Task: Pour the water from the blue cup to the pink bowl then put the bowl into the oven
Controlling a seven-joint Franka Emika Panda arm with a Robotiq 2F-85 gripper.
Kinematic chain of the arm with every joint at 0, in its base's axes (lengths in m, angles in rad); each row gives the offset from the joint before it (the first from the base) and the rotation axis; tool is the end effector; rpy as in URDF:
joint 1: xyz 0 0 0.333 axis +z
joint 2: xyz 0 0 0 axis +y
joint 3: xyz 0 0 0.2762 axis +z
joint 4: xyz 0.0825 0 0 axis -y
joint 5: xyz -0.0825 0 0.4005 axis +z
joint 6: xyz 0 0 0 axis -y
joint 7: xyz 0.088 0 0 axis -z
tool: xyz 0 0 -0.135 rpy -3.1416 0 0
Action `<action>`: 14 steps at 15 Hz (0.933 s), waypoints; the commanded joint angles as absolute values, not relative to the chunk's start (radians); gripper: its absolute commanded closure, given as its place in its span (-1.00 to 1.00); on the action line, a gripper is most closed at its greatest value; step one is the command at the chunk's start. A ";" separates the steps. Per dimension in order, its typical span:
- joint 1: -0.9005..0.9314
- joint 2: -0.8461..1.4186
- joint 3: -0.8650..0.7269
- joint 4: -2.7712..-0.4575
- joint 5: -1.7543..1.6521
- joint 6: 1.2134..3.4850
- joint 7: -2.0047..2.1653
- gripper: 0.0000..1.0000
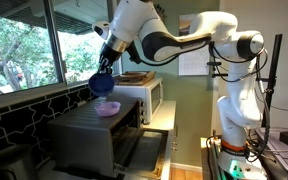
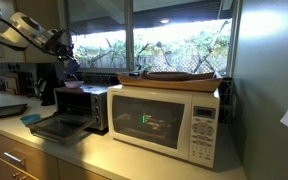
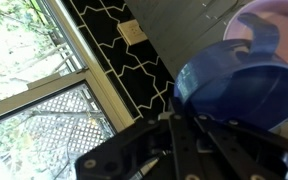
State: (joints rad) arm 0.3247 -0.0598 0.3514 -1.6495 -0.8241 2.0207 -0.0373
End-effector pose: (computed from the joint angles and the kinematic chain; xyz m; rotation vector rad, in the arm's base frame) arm 0.5072 0.3358 0.6284 2.1102 1.0544 0.8120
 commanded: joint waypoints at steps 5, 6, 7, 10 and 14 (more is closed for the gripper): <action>0.321 -0.081 0.347 -1.676 -0.846 2.052 -0.067 0.98; 0.321 -0.081 0.347 -1.676 -0.846 2.052 -0.068 0.98; 0.321 -0.081 0.347 -1.676 -0.845 2.052 -0.070 0.98; 0.321 -0.080 0.347 -1.676 -0.845 2.054 -0.073 0.98; 0.319 -0.077 0.345 -1.673 -0.843 2.053 -0.067 0.98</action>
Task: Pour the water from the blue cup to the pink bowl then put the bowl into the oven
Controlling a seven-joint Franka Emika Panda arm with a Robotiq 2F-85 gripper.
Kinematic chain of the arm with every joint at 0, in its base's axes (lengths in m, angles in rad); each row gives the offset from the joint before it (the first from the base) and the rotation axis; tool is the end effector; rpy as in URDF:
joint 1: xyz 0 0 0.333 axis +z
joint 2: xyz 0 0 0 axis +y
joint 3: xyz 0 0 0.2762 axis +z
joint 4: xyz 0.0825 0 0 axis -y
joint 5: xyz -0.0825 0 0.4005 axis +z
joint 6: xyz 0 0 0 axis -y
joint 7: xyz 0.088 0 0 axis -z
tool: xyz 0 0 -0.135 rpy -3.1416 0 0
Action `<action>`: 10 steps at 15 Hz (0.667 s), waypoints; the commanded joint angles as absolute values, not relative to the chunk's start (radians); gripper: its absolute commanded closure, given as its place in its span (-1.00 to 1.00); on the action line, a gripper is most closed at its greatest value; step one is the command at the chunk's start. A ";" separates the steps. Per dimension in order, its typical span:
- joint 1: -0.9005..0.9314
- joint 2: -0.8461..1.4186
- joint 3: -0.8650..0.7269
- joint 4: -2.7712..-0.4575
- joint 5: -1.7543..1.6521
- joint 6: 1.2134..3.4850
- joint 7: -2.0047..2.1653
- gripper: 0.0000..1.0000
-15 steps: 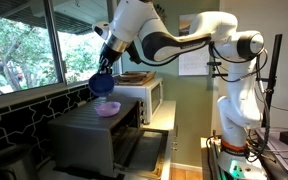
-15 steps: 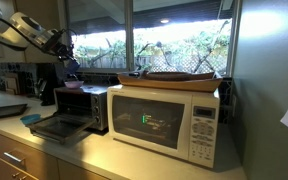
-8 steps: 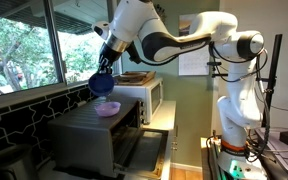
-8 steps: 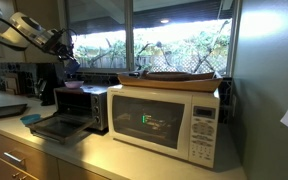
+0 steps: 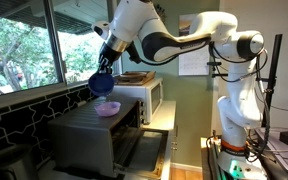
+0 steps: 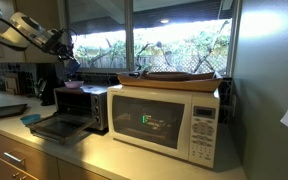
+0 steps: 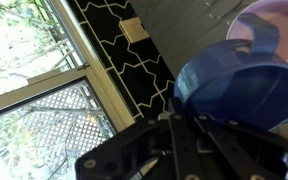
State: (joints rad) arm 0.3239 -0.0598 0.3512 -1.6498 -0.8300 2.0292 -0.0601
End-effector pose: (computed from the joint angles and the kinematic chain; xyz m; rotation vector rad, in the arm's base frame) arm 0.5077 0.3362 0.6293 2.0866 1.0788 0.8104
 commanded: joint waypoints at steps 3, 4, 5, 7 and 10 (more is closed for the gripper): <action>0.311 -0.070 0.337 -1.664 -0.834 2.040 -0.050 0.98; 0.307 -0.064 0.333 -1.656 -0.826 2.027 -0.037 0.98; 0.304 -0.061 0.329 -1.649 -0.813 2.015 -0.025 0.98; 0.296 -0.053 0.319 -1.635 -0.800 2.001 0.008 0.98; 0.285 -0.049 0.305 -1.624 -0.759 1.991 0.047 0.98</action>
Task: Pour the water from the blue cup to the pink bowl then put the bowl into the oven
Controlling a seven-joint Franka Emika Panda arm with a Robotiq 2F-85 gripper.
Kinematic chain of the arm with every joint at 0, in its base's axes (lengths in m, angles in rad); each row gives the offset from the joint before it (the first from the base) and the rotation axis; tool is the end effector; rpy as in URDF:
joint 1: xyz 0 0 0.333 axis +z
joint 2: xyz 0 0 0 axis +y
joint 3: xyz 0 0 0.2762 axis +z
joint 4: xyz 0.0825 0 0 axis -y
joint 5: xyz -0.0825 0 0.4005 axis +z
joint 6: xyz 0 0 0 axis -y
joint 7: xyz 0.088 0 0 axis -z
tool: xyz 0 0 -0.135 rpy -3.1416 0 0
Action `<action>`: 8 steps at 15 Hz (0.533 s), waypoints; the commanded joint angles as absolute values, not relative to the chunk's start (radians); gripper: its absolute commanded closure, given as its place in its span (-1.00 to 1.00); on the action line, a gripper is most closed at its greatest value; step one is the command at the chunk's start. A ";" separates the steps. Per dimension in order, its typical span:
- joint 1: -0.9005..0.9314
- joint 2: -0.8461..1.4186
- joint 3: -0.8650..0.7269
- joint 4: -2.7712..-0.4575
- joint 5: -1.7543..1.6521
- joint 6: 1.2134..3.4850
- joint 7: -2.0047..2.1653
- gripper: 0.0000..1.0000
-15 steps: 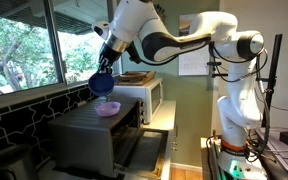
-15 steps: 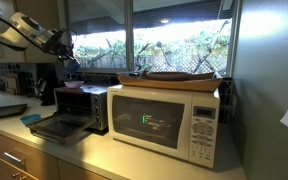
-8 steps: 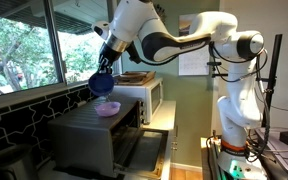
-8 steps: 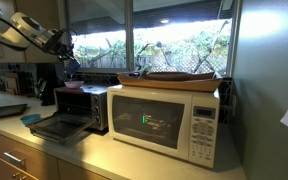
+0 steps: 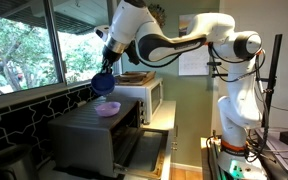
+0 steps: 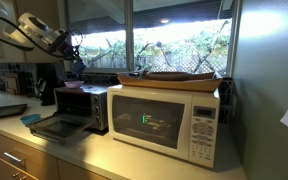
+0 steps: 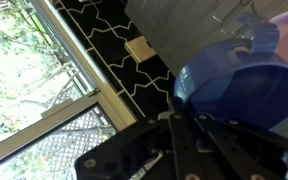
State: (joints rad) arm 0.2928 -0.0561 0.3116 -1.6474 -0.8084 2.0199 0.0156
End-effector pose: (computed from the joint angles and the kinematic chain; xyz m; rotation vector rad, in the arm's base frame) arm 0.5306 0.2989 0.6266 2.1888 0.9213 0.7999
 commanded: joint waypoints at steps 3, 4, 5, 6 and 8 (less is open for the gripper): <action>0.277 -0.051 0.294 -1.618 -0.674 1.989 0.050 0.98; 0.273 -0.051 0.289 -1.613 -0.640 1.988 0.046 0.98; 0.269 -0.051 0.284 -1.608 -0.610 1.984 0.047 0.98; 0.262 -0.050 0.278 -1.602 -0.583 1.977 0.052 0.98; 0.247 -0.052 0.263 -1.597 -0.537 1.969 0.065 0.98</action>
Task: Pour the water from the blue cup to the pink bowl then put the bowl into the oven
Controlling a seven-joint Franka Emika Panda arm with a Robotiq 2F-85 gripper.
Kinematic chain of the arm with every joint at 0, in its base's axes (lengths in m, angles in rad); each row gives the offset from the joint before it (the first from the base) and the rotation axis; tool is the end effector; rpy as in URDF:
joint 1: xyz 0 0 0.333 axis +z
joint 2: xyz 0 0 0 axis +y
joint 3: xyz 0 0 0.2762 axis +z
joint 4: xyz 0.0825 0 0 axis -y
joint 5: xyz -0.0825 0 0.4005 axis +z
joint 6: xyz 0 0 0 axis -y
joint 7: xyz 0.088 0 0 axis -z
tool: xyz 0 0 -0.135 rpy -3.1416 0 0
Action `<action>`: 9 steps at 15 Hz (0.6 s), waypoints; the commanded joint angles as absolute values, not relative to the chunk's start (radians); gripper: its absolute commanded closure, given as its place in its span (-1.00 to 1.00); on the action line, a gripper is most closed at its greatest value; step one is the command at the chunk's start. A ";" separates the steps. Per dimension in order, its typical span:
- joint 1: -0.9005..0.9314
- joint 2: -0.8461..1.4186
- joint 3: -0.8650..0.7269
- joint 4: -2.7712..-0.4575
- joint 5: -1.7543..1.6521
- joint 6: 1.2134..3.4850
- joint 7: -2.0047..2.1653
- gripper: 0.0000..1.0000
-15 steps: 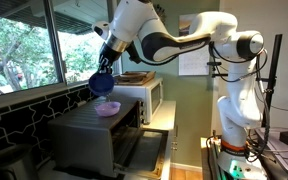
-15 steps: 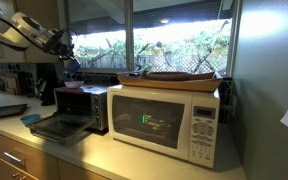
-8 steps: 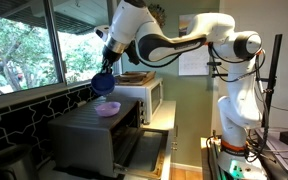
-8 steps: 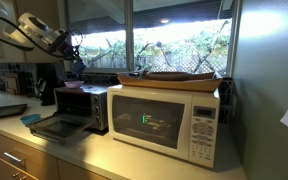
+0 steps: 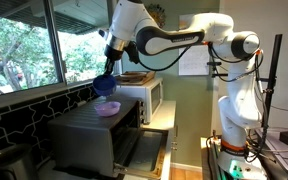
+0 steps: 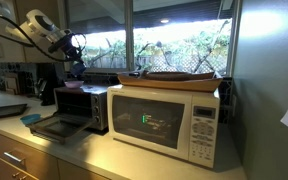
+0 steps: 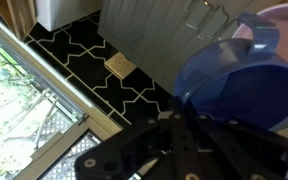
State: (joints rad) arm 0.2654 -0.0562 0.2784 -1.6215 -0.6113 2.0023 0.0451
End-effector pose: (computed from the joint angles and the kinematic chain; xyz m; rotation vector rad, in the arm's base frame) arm 0.5404 0.2742 0.6280 2.4338 0.8053 0.7812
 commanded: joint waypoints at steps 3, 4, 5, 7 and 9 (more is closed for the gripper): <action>0.209 -0.058 0.223 -1.607 -0.481 1.962 0.096 0.98; 0.195 -0.060 0.209 -1.613 -0.461 1.965 0.104 0.98; 0.183 -0.062 0.197 -1.618 -0.445 1.963 0.115 0.98; 0.160 -0.067 0.172 -1.634 -0.414 1.965 0.135 0.98; 0.140 -0.073 0.152 -1.656 -0.381 1.966 0.160 0.98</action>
